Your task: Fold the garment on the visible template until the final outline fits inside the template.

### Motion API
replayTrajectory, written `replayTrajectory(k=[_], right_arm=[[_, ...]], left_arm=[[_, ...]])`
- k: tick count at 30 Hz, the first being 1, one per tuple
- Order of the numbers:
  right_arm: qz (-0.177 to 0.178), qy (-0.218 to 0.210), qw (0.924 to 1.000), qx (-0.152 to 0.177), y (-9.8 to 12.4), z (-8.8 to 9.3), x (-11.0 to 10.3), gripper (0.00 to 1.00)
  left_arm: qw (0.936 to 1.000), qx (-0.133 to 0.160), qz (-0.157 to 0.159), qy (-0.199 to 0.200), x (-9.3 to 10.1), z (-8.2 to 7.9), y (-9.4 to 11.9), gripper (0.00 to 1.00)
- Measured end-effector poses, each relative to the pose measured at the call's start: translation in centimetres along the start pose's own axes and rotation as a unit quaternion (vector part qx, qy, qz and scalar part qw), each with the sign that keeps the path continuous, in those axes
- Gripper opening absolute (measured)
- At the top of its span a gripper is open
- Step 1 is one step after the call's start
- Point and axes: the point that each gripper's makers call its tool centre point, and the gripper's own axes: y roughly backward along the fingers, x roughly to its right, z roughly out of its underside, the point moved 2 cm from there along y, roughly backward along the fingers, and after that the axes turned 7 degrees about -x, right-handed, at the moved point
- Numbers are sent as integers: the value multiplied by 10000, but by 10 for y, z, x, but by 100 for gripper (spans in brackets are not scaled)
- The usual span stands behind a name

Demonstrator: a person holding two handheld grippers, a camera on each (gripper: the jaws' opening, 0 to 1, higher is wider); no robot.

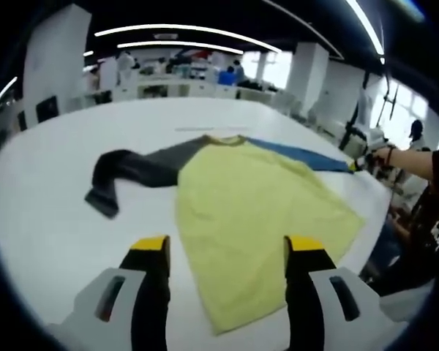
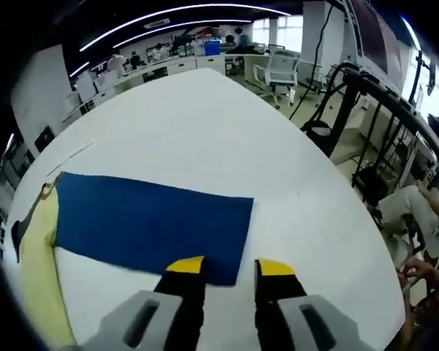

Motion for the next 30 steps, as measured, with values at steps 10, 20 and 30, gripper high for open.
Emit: replayTrajectory(k=[10,20,30], right_arm=[[164,-1,9999,35,0,0,-5,10],[-2,-362,9993,79,-4,-8,3,0],[-43,-301,9995,71,2,-16,1,0]], left_arm=[[9999,-71,-24,-122,1,1,3,62],[9998,-141,-53,-155,1,4,5,64],[9998,-101,-43,-194,2,1,7,72]])
